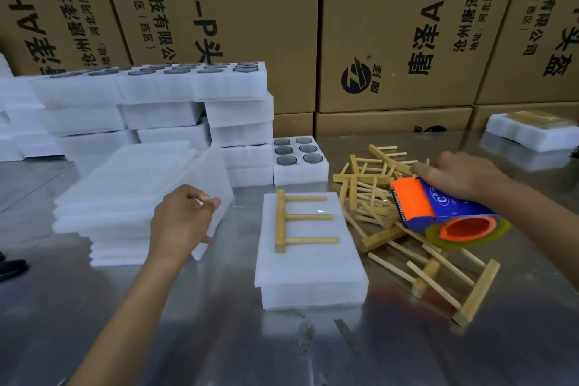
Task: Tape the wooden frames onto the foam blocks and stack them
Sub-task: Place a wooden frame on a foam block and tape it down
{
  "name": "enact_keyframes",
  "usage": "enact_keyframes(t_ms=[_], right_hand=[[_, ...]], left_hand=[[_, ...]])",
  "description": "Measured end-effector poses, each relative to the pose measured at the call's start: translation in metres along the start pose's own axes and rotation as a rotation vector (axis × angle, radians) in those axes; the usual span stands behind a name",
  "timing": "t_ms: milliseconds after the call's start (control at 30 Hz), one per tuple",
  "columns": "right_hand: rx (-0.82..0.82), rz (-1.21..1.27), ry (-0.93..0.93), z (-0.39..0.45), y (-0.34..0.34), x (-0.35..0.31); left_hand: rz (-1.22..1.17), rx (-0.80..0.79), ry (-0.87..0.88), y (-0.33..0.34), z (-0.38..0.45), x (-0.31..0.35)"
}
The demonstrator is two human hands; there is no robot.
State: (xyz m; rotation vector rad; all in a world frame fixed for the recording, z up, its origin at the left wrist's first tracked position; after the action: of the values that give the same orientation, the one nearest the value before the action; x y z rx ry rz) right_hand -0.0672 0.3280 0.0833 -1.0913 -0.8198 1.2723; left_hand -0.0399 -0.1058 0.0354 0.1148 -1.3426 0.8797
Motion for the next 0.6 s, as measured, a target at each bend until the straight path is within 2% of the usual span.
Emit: enact_keyframes(t_ms=[100,200,367,467,600], right_hand=[[-0.031,-0.019,-0.047,0.005,0.007,-0.014],[-0.038,-0.085,-0.075,0.008,0.013,-0.022],[-0.061,-0.192,-0.127,0.012,0.026,-0.019],[-0.054,-0.222,-0.132,0.014,0.032,-0.017],[-0.031,-0.270,-0.159,0.014,0.032,-0.019]], left_hand=[[0.352,0.123,0.268,0.003,-0.001,-0.001],[0.476,0.096,0.449,0.017,-0.014,-0.011],[0.559,-0.061,0.431,0.042,-0.037,-0.036],[0.512,-0.151,0.404,0.057,-0.052,-0.043],[0.489,-0.141,0.457,0.062,-0.063,-0.042]])
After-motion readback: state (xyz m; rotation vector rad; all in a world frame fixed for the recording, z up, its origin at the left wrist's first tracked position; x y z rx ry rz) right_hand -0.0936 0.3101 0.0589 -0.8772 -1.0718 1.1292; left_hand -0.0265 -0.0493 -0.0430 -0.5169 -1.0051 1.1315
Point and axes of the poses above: each hand's wrist, its own z-axis towards the middle knuckle, its own y-axis out of the palm, x = y × z, the point moved 3 cm from there along z, towards the middle knuckle, and after that the axes turned 12 degrees about x, right-handed, at the moved point
